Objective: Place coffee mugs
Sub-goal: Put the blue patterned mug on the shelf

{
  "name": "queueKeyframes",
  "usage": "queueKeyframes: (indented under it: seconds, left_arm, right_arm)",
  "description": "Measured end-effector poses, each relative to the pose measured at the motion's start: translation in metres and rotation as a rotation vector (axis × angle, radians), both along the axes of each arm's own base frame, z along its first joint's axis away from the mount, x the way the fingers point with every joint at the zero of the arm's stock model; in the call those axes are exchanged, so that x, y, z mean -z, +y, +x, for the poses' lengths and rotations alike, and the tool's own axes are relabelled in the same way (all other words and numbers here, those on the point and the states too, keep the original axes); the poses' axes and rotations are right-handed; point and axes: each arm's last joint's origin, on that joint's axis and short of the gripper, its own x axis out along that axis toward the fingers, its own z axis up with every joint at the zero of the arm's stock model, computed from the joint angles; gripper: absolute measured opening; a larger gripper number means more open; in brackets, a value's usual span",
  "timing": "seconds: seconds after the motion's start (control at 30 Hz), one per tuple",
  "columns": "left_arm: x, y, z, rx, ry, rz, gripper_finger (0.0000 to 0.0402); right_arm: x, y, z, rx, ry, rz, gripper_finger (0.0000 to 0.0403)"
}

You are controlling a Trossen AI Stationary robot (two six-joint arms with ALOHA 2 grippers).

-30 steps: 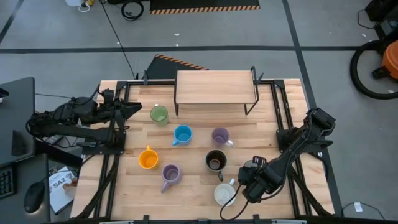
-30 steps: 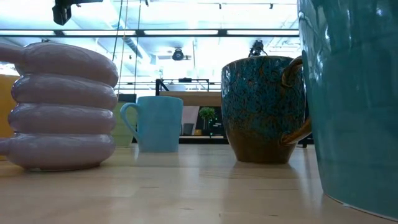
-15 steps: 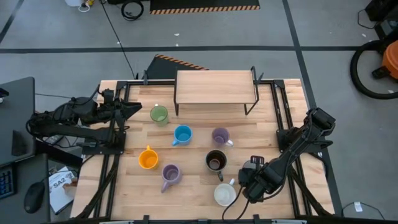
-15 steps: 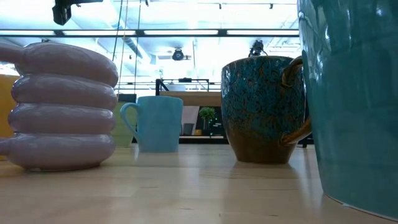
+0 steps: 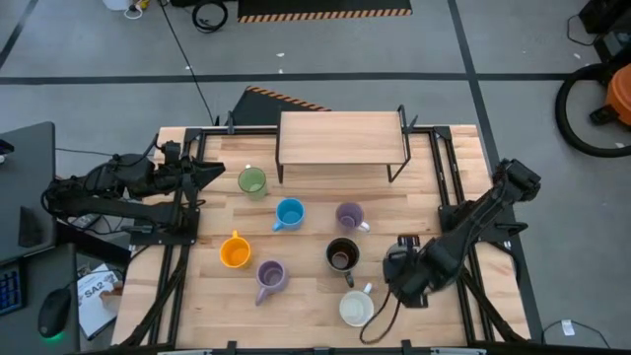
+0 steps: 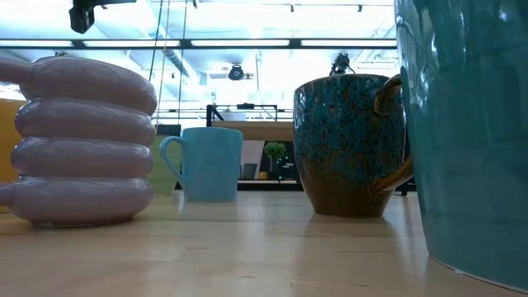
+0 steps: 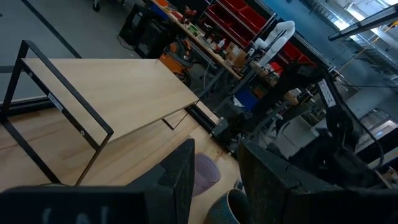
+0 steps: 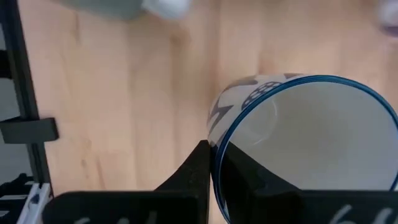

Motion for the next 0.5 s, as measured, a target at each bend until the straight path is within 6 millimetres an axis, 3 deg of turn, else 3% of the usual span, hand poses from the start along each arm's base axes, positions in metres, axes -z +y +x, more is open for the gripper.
queueKeyframes:
  seconds: [0.27,0.5]
  left_arm:
    - [-0.002,0.000,0.000,-0.003,-0.033,-0.030,0.0128]
    - [-0.002,-0.001,0.000,0.005,-0.069,-0.126,0.0128]
  right_arm:
    - [-0.035,-0.047,-0.004,-0.116,-0.004,0.025,0.0030]
    - [-0.073,-0.082,0.007,-0.229,-0.073,-0.121,0.0030]
